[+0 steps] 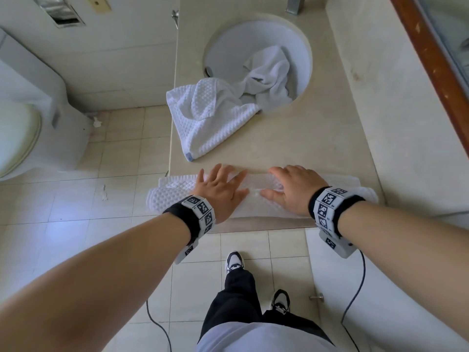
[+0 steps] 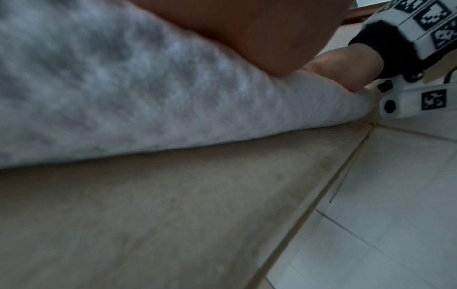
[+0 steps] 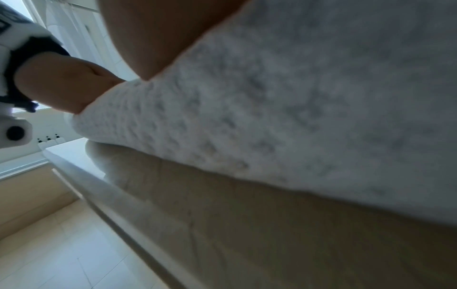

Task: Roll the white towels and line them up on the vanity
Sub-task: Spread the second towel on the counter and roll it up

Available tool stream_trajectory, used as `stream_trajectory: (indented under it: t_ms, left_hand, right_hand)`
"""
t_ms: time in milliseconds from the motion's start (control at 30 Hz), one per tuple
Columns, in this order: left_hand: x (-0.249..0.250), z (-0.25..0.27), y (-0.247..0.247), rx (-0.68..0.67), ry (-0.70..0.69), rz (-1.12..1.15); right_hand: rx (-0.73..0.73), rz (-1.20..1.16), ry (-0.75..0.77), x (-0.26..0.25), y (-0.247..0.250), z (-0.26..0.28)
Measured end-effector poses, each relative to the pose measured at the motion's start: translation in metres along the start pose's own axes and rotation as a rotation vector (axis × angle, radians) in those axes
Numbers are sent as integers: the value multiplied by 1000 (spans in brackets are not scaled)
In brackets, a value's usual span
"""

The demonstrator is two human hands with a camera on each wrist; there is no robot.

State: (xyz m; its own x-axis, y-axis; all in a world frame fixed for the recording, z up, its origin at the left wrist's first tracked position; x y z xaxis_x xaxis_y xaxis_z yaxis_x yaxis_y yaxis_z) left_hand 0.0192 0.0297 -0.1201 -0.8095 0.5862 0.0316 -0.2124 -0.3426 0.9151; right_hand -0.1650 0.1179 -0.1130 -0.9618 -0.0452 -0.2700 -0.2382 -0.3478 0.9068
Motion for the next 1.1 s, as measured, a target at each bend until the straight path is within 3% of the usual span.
stream_trajectory:
  t_ms: [167,367,500,633,900,1100]
  left_hand:
    - [-2,-9,2,-7,-10,17]
    - [-1,-13,5,-31,5,38]
    - [-1,7,9,78,32,10]
    - [5,46,-2,227,-51,-25]
    - [7,58,-13,217,53,-50]
    - [6,52,-6,238,27,-93]
  right_hand:
    - [167,101,-4,-19,8,17]
    - [204,202,60,-39,-16,41]
    - [144,202,70,-33,-15,30]
    - [96,185,68,-31,-12,27]
    - [110,198,46,-33,-10,28]
    - [135,199,-23,-35,-13,41]
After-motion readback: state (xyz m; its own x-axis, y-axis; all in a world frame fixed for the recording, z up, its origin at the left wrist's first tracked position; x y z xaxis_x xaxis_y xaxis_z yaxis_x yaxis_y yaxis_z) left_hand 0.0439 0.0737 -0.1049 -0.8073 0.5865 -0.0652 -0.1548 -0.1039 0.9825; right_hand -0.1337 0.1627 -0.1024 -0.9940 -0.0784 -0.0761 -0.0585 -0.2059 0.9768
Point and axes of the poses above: each hand's wrist, its own z-axis away from the middle knuckle, its own y-axis out of the back of the hand, x = y × z, the point moved 5 cm from there along -z, towards the middle knuckle, and after that the axes turned 13 degrees about y, right-handed, at the moved point
